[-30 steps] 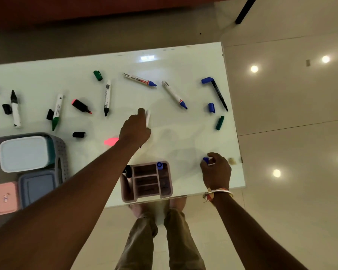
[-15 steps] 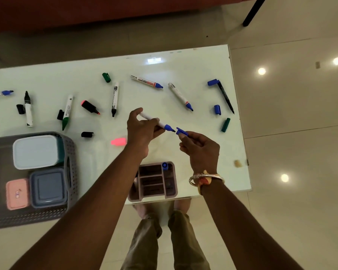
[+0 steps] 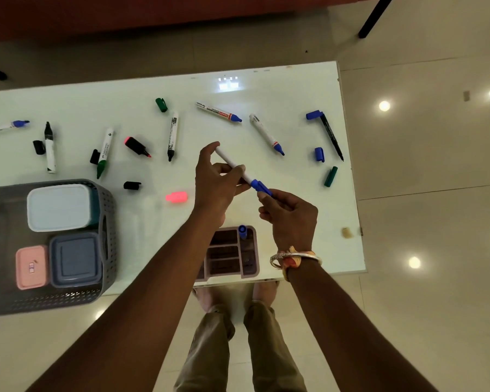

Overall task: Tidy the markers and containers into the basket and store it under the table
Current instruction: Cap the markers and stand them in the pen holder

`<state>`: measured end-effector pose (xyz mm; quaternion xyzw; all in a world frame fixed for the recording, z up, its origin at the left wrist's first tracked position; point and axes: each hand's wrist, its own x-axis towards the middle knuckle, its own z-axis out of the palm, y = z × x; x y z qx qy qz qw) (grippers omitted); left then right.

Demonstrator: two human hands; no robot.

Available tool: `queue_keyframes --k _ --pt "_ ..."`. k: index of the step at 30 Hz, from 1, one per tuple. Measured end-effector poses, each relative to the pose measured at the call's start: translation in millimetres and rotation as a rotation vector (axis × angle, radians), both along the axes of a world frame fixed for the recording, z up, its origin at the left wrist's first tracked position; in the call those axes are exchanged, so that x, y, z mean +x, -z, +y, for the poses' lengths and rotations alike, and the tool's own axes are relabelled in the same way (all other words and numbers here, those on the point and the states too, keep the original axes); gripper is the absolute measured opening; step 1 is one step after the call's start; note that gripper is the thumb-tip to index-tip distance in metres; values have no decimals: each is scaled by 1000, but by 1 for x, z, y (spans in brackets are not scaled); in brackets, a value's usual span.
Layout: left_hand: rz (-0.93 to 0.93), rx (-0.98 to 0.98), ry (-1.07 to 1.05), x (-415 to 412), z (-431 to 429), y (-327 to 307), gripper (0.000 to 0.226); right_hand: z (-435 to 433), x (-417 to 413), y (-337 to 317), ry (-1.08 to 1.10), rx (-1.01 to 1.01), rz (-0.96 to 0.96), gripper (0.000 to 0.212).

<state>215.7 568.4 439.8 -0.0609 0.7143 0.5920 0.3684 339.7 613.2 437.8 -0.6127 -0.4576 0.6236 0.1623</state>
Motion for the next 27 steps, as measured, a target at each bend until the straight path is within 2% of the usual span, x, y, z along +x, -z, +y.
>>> queue_keyframes --k 5,19,27 --pt "35 1 -69 1 -1 -3 63 0 3 -4 4 10 -5 27" --pt "1 71 25 15 -7 -5 62 -2 12 -9 19 -7 49 22" --pt "41 161 97 15 -10 -9 65 -7 12 -20 117 -133 115 15"
